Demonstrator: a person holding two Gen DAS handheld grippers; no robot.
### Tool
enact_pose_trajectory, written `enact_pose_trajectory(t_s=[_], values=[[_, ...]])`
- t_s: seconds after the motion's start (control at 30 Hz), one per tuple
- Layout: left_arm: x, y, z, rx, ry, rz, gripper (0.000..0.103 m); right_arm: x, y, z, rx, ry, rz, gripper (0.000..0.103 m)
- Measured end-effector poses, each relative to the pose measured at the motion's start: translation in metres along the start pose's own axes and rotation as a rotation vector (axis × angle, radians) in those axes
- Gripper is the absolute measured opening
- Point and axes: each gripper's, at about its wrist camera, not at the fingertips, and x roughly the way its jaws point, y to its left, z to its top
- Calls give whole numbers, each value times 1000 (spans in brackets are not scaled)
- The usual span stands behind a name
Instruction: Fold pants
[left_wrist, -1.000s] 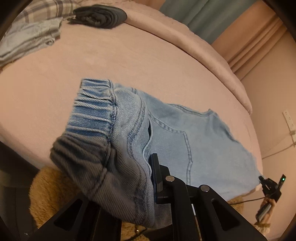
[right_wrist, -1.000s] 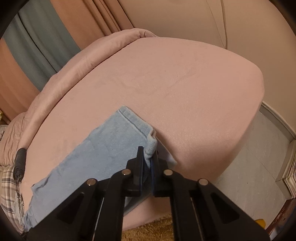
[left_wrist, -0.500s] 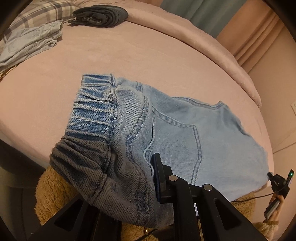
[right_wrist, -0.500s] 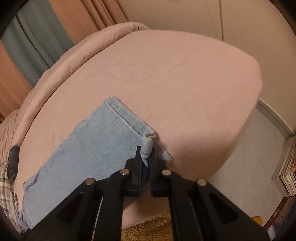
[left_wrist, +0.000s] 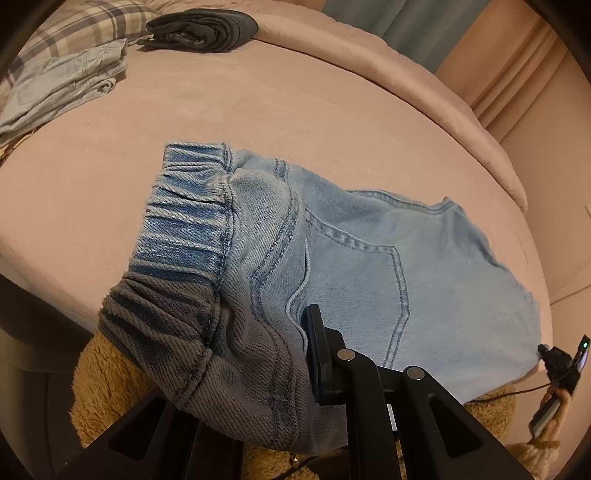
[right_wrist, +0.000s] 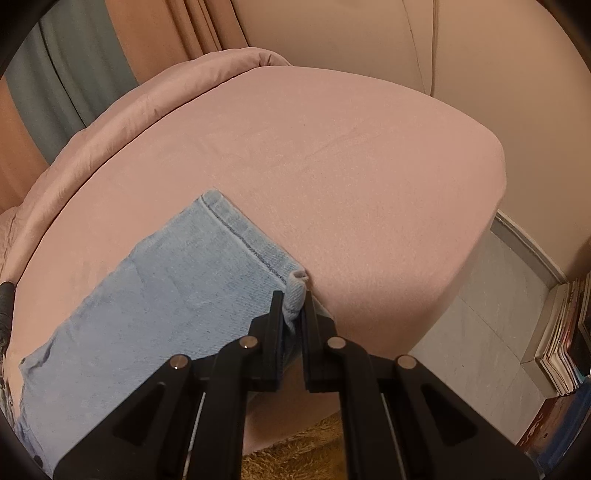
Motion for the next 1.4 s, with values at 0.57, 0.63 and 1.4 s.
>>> enact_pose_trajectory(t_s=[0.57, 0.63, 1.4], values=[[-30, 19, -3, 24, -18, -50, 39, -8, 23, 10, -55, 20, -223, 37], [-48, 29, 0, 11, -66, -44, 52, -29, 37, 15, -67, -41, -256, 38], [-15, 79, 48, -70, -115, -175, 32, 15, 447, -110, -843, 443, 474, 58]])
